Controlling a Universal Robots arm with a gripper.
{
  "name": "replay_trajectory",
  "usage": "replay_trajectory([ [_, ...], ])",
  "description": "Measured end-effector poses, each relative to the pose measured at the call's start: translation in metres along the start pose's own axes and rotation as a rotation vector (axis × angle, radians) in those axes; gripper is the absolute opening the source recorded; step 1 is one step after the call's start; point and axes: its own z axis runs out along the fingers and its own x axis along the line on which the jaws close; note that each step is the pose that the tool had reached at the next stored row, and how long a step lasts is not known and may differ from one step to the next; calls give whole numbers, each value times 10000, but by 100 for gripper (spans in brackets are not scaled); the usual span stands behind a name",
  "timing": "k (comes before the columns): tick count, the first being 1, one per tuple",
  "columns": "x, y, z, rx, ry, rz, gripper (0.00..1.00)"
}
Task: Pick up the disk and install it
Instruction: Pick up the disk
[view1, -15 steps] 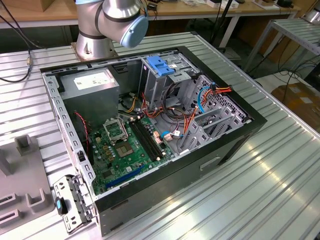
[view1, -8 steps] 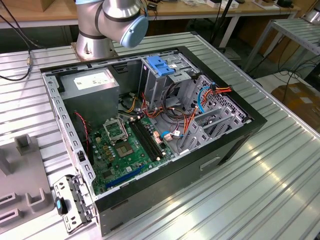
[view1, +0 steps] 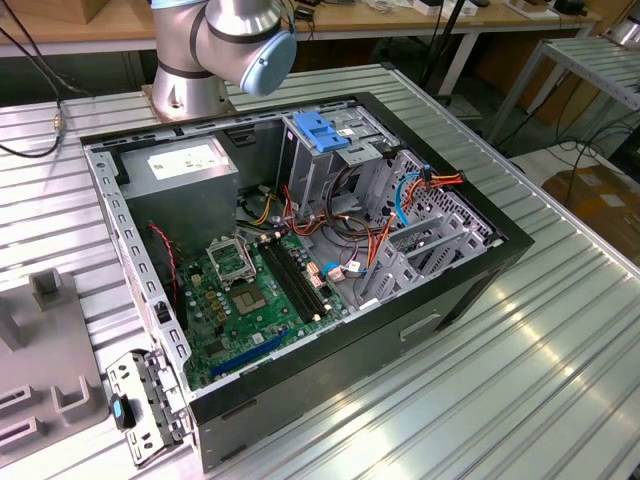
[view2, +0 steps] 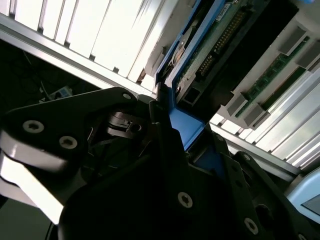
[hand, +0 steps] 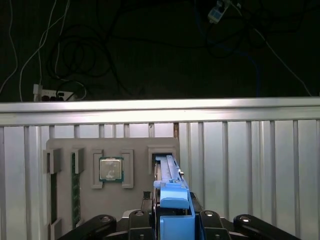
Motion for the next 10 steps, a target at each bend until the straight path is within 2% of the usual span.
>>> replay_trajectory([
  [6, -1, 1, -93, 1, 0, 0, 37],
  [10, 0, 1, -100, 2, -1, 0, 37],
])
